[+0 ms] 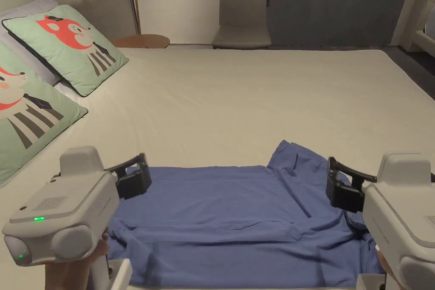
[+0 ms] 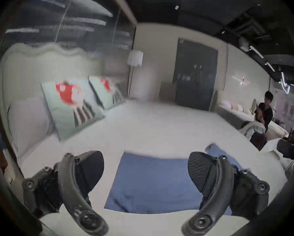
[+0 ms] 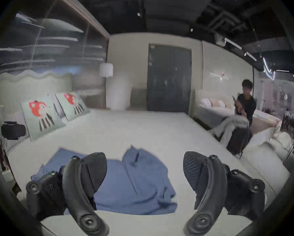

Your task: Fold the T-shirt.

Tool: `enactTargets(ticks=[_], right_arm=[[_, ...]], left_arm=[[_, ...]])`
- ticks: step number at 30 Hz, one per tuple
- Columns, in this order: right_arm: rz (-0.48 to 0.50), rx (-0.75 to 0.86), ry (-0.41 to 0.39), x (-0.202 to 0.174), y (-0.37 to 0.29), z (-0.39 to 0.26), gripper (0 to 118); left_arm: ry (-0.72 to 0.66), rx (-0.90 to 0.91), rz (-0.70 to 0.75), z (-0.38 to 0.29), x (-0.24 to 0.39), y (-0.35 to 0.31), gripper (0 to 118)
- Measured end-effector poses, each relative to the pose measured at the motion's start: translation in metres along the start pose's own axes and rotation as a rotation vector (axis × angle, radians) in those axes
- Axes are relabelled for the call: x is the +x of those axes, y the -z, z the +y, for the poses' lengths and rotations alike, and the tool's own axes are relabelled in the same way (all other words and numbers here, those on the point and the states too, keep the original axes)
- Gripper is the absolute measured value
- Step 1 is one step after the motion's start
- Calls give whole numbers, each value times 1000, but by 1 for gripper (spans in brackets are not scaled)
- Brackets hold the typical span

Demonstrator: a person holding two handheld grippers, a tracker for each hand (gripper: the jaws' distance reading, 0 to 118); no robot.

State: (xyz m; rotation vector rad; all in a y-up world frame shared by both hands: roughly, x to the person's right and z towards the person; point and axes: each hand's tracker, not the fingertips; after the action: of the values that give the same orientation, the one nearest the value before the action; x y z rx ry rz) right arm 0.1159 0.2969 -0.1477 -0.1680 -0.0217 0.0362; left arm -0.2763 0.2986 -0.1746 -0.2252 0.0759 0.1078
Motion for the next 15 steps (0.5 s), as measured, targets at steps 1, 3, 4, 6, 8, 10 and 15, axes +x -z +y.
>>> enactTargets(ticks=[1, 3, 4, 6, 8, 10, 15], right_arm=[[-2, 19, 0, -3, 0, 3, 97], [-5, 30, -6, -9, 1, 4, 95], [-8, 39, -7, -11, 2, 3, 90], [-8, 43, -9, -15, -1, 5, 47], [-4, 42, -15, -18, 3, 2, 1], [14, 27, -24, -18, 14, -3, 1], [19, 25, -35, -21, 22, 4, 1]], left_arm=[[19, 31, 8, 2, 6, -1, 101], [46, 73, 19, 3, 13, 0, 100], [48, 79, 15, 2, 16, 0, 93], [48, 100, -15, -1, 18, 0, 43], [56, 86, -26, -3, 21, 6, 2], [55, 37, -82, -3, 20, 14, 0], [92, 16, -82, 2, 18, 40, 0]])
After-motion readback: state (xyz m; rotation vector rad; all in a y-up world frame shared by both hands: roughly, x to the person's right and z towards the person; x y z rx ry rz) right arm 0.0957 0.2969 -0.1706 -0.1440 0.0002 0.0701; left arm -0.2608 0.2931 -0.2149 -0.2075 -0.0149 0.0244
